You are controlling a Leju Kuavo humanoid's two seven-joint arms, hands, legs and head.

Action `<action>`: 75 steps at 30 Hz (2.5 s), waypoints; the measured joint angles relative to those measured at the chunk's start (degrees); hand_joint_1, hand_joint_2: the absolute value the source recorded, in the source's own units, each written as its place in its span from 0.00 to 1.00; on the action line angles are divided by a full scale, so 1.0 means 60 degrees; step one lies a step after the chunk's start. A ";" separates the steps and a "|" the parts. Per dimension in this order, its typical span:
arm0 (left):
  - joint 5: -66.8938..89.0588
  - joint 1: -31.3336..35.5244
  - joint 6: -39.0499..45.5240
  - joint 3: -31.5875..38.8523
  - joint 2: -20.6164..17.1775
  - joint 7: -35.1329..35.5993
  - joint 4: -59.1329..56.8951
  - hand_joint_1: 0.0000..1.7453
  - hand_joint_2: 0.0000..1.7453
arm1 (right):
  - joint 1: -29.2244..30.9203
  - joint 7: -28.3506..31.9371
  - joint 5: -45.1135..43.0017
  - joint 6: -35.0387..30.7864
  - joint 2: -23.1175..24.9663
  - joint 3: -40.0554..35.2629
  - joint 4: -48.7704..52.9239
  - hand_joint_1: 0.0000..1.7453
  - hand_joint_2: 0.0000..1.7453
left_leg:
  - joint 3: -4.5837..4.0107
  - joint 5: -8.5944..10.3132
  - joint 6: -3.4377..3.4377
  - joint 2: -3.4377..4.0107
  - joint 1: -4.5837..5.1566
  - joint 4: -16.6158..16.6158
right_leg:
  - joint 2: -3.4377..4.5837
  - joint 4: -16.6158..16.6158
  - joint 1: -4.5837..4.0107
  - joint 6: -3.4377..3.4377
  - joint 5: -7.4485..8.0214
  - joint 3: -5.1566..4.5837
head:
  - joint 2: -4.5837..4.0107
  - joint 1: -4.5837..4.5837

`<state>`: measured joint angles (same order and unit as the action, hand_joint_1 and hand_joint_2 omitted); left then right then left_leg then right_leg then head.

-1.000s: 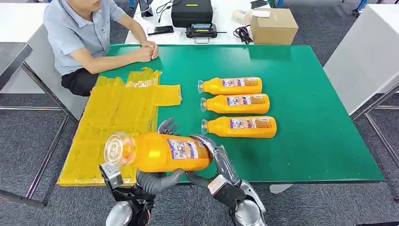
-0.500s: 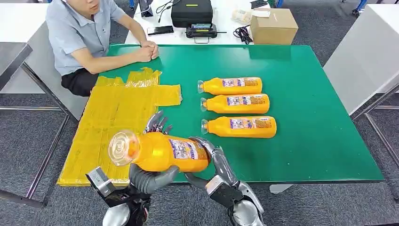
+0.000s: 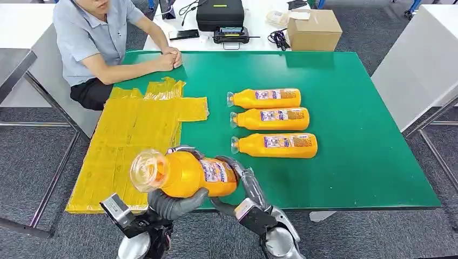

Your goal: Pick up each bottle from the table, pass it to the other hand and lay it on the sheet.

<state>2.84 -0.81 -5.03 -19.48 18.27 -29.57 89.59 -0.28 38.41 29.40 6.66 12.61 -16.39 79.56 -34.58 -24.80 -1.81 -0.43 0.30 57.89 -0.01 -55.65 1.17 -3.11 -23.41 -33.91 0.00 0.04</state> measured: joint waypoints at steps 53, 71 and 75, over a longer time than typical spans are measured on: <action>1.4524 0.3217 0.4568 0.0510 -0.1800 0.6947 -0.5701 0.19 1.00 | 0.0651 0.0057 0.1085 -0.2218 0.0838 0.2288 -0.1680 0.00 1.00 | -0.0007 0.0015 -0.0002 -0.0011 -0.0003 0.0001 | -0.0002 -0.0008 -0.0001 -0.0002 0.0004 0.0000 | 0.0000 0.0007; 1.4520 0.3931 0.4299 0.2287 -0.1254 0.6069 -0.7490 0.00 1.00 | 0.1108 0.0232 0.0976 -0.2229 0.0827 0.2430 -0.2365 0.00 1.00 | 0.0068 0.0019 -0.0002 -0.0021 -0.0003 -0.0001 | -0.0006 -0.0007 -0.0001 0.0000 0.0003 0.0081 | 0.0000 0.0007; 1.4520 0.3974 0.4612 0.2550 -0.1188 0.5814 -0.7737 0.00 1.00 | 0.1126 0.0243 0.1027 -0.2273 0.0820 0.2459 -0.2452 0.00 1.00 | 0.0072 0.0028 0.0001 -0.0023 -0.0003 -0.0001 | -0.0007 -0.0007 -0.0001 0.0000 0.0004 0.0087 | 0.0000 0.0007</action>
<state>89.96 23.03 22.64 -4.18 11.15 5.31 43.17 6.47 39.87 35.56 -6.97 17.53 -1.64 64.85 -34.15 -24.64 -1.80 -0.57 0.29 57.89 -0.05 -55.70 1.16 -3.11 -23.39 -33.39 0.00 0.09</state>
